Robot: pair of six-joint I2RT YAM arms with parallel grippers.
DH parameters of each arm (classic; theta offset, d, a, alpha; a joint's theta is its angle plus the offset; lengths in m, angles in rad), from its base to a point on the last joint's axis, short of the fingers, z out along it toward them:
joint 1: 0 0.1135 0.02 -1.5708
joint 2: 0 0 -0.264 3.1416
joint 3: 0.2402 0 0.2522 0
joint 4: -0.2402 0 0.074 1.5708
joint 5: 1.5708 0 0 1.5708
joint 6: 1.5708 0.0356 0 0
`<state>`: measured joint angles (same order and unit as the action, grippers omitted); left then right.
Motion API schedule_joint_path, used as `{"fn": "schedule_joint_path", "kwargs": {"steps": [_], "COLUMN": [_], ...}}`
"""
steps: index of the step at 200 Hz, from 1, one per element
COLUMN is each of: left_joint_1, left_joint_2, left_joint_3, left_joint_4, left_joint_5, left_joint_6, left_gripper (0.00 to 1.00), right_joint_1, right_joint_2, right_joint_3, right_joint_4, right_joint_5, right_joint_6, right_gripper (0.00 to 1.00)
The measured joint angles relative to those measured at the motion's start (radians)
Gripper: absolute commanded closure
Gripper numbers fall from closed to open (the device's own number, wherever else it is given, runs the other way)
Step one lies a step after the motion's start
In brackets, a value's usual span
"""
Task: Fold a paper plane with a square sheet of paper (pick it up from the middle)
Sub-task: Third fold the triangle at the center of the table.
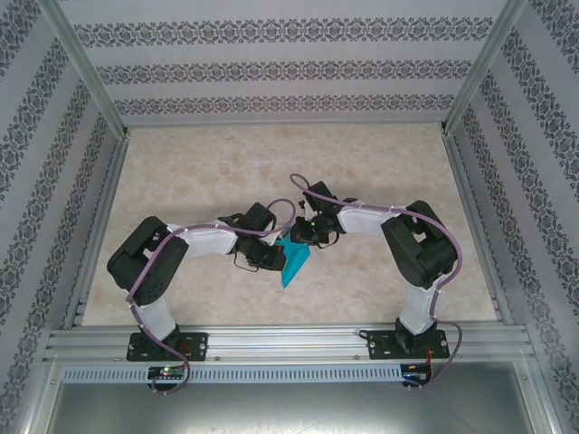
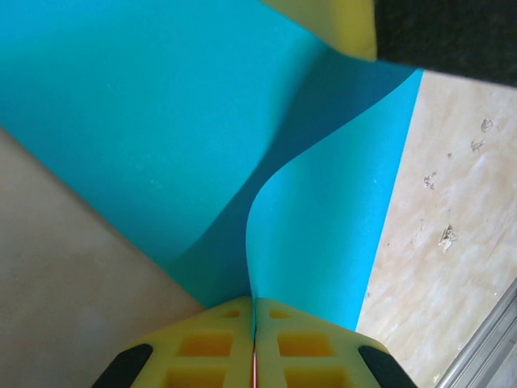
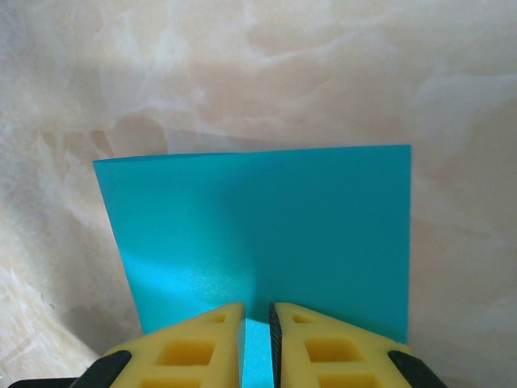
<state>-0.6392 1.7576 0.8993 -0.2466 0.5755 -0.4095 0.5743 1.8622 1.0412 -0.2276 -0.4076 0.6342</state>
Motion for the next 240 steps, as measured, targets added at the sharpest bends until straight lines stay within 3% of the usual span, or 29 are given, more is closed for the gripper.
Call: {"fn": "schedule_joint_path", "kwargs": {"steps": [80,116,151,170,192,240], "left_joint_1": [0.0,0.0,0.0,0.0,0.0,0.0], "left_joint_2": [0.004,0.005,0.011,0.013,0.014,0.016], "left_joint_3": [0.001,0.002,0.006,0.006,0.007,0.01], "left_joint_4": [0.0,0.0,0.0,0.001,0.001,0.001], "left_joint_5": [0.005,0.006,0.015,0.018,0.02,0.024], "left_joint_6": [0.0,0.0,0.001,0.001,0.001,0.001], "left_gripper": [0.9,0.9,0.9,0.9,0.9,0.9], "right_joint_1": [-0.003,-0.039,-0.065,-0.039,0.037,0.174], "right_joint_2": [-0.011,-0.142,-0.33,-0.406,-0.428,-0.377], "right_joint_3": [-0.024,-0.087,-0.197,-0.318,-0.425,-0.422], "right_joint_4": [0.047,0.1,0.181,0.248,0.283,0.325], "right_joint_5": [-0.018,-0.046,-0.048,-0.054,-0.05,-0.035], "right_joint_6": [0.034,0.085,0.127,0.183,0.25,0.314], "right_gripper": [0.78,0.75,0.91,0.98,0.99,1.0]}}
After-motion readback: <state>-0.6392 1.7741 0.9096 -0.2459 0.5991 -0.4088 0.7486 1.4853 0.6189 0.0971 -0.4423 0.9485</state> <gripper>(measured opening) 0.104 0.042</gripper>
